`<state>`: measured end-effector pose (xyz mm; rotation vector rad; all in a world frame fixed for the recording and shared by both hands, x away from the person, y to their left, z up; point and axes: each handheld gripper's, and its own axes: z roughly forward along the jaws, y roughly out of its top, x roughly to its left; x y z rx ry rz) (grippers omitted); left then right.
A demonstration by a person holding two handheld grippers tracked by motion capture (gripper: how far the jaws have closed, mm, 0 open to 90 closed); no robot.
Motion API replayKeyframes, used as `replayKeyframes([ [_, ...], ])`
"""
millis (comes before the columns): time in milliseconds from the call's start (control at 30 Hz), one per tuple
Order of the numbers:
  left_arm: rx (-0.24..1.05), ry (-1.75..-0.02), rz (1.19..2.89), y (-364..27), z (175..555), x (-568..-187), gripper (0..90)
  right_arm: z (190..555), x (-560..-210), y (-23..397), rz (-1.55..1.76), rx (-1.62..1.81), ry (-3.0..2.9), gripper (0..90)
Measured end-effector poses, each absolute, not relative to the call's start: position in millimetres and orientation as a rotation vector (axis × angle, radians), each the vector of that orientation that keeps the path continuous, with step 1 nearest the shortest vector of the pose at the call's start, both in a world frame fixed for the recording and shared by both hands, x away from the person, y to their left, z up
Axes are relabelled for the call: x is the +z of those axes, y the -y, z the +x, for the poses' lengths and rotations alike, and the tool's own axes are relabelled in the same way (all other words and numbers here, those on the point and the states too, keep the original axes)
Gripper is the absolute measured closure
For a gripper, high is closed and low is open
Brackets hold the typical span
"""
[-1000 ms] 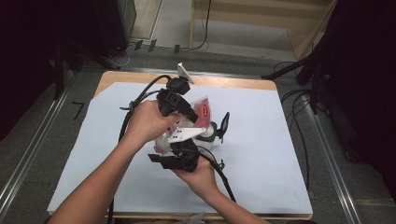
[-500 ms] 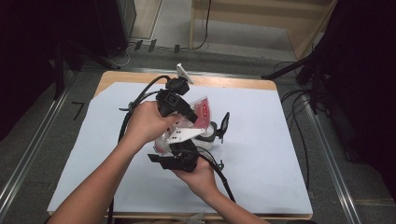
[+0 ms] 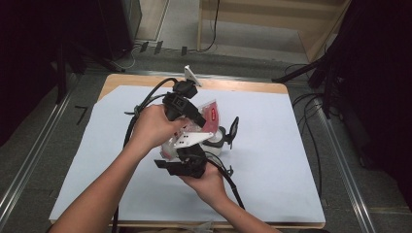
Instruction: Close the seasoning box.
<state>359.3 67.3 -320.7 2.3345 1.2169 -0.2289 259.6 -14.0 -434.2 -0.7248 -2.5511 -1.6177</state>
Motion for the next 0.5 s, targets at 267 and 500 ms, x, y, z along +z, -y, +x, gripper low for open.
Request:
replayKeyframes([
  [267, -0.217, -1.213, 2.338, -66.1, 358.4, -320.3, 78.0, 259.5, -434.3, 13.7, -0.733, -1.617, 2.557, 63.9],
  [500, -0.214, -1.212, 2.338, -65.7, 357.8, -319.7, 78.0, 258.0, -433.9, 12.7, -0.748, -1.617, 2.572, 63.7],
])
